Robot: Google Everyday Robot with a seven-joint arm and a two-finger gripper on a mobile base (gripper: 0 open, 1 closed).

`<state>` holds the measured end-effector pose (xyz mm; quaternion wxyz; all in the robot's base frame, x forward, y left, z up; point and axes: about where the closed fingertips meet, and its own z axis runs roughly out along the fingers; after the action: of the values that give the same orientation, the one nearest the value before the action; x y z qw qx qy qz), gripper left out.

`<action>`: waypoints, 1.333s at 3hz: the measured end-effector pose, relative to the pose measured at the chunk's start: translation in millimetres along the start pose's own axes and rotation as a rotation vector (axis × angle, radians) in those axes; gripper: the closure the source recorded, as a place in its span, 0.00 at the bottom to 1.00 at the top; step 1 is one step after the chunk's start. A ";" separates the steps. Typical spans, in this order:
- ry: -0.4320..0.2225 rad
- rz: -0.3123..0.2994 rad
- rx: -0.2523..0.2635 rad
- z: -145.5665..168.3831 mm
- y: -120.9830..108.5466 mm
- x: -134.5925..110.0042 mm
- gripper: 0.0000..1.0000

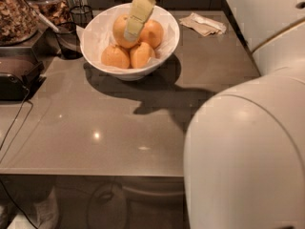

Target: Pick orange from white bowl

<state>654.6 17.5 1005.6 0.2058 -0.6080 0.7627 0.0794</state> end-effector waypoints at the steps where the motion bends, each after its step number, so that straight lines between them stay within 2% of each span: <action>1: -0.014 -0.011 0.001 10.1 -9.2 -20.9 0.04; 4: -0.011 0.022 0.037 24.2 -36.1 -30.1 0.25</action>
Offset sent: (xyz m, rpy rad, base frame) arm 0.0254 0.0043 0.0090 -0.0736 0.0845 0.0064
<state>699.8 44.5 1000.8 0.2200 -0.5954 0.7694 0.0709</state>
